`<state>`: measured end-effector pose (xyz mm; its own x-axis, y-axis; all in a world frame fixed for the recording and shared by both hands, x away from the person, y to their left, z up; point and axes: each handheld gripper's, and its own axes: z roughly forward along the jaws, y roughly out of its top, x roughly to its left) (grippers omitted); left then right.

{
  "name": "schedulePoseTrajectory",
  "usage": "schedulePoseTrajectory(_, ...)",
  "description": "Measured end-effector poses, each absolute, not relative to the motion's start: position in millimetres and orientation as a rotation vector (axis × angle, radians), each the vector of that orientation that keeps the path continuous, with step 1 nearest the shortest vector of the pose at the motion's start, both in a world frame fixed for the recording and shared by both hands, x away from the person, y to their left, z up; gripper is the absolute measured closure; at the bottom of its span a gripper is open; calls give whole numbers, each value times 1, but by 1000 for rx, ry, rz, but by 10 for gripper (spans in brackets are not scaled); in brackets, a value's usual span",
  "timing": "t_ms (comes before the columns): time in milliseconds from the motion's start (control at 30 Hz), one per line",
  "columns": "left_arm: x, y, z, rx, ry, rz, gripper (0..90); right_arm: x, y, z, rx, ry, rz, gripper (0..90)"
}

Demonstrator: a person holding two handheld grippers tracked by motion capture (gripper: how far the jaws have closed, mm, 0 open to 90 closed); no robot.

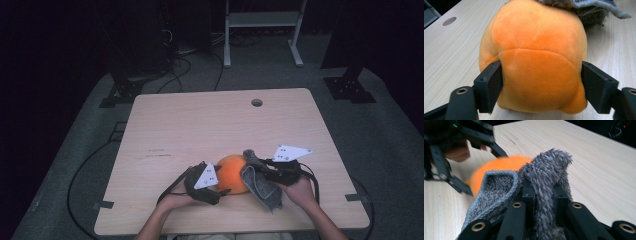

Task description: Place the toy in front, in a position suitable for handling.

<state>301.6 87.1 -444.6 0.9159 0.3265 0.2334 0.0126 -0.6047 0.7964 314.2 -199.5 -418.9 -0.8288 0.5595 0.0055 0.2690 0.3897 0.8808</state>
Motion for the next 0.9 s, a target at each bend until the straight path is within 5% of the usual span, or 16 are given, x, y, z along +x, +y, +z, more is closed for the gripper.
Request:
schedulePoseTrajectory(167, 316, 87, -443, 2149, 425, 324, 76, 311, -217, -433, 787, 2360, 1424, 761)
schedulePoseTrajectory(400, 312, 83, -439, 2133, 357, 349, 242, 289, -212, -417, 646, 2351, 1397, 760)
schedulePoseTrajectory(633, 293, 71, -435, 2175, 171, 508, 268, 283, -168, -392, 479, 2411, 1398, 760)
schedulePoseTrajectory(900, 296, 77, -438, 2163, 186, 455, 244, 301, -178, -396, 571, 2405, 1383, 762)
